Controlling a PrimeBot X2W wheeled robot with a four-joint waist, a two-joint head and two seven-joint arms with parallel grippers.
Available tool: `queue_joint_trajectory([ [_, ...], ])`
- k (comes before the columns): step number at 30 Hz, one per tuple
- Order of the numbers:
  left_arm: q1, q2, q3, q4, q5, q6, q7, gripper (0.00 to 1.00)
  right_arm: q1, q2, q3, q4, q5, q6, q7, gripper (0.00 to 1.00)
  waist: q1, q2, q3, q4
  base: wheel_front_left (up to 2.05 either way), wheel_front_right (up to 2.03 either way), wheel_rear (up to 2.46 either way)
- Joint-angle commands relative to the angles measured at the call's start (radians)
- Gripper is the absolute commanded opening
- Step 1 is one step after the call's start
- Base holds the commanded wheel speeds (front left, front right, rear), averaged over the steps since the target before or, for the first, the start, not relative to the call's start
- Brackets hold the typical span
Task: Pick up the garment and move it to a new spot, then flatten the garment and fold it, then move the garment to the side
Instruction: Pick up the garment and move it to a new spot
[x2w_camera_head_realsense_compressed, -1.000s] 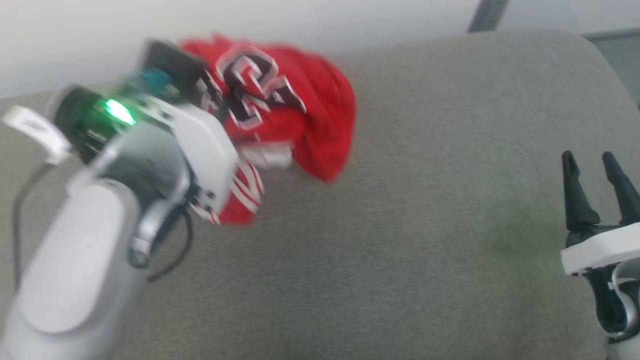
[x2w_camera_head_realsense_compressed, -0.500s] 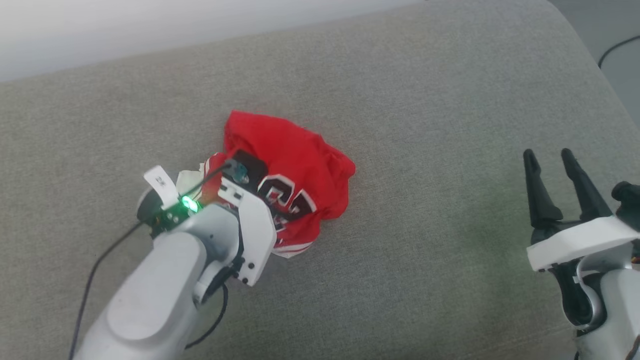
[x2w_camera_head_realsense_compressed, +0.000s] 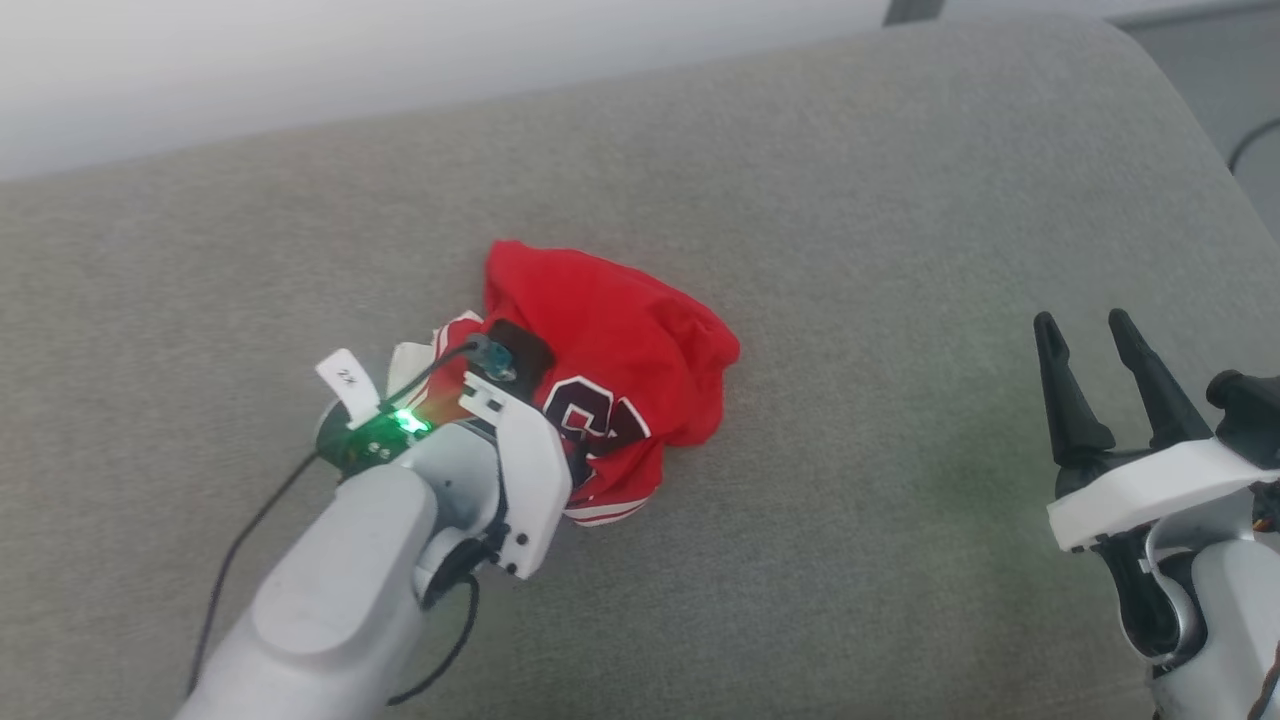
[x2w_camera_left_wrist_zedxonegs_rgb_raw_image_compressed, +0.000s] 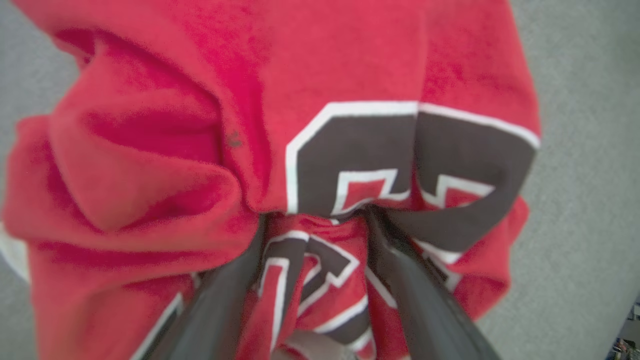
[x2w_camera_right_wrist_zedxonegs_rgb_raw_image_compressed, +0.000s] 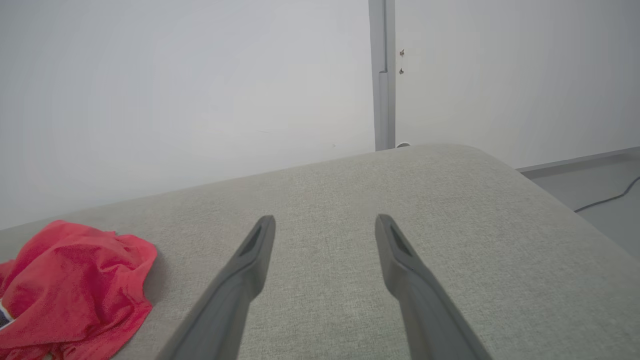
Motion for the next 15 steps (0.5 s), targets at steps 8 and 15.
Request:
queue_joint_trajectory([
  [8, 0.023, 0.068, 0.065, -0.082, -0.042, -0.008, -0.176, 1.00, 0.045, -0.016, -0.006, -0.007, -0.023, 0.000, 0.012, 1.00, 0.0000, -0.0001, -0.111, 0.104, 0.00, 0.00, 0.00],
  [15, 0.108, 0.142, 0.159, -0.175, -0.074, 0.021, -0.319, 1.00, 0.083, -0.009, -0.026, -0.023, -0.045, 0.000, 0.039, 1.00, 0.0000, -0.0001, -0.176, 0.170, 0.00, 0.00, 0.00],
])
